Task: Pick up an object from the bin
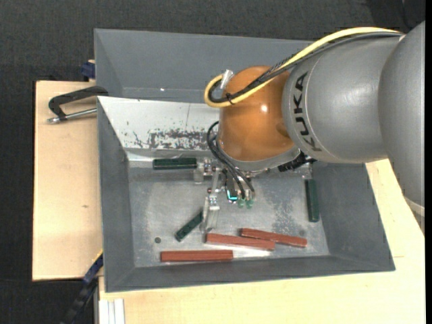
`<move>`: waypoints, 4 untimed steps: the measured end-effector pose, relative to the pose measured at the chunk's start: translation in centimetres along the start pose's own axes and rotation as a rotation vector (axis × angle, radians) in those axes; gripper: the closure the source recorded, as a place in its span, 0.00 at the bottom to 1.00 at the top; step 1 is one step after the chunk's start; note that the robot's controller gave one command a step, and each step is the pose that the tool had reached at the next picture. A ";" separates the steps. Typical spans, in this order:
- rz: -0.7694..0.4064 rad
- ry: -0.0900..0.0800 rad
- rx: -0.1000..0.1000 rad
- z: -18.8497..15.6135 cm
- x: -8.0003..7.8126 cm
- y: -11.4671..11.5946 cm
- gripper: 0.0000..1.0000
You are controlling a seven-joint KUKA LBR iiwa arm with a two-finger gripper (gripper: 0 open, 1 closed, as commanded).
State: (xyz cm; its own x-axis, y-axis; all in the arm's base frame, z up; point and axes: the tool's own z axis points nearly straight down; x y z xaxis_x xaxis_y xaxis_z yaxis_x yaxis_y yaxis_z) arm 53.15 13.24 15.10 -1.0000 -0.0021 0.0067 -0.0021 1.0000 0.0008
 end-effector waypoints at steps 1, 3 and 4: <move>0.002 -0.008 -0.001 -0.4 -0.2 0.0 0.00; -0.113 -0.013 -0.001 7.9 3.2 0.1 1.00; -0.140 -0.004 0.001 3.0 3.0 0.0 1.00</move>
Offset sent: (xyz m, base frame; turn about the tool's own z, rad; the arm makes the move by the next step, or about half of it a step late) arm -0.0352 0.0003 -0.0810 -0.1144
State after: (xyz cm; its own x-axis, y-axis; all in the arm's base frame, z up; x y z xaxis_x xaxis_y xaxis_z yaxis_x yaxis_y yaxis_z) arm 50.12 13.28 12.08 -0.9900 -0.1412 0.0023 -0.1412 0.9900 0.0008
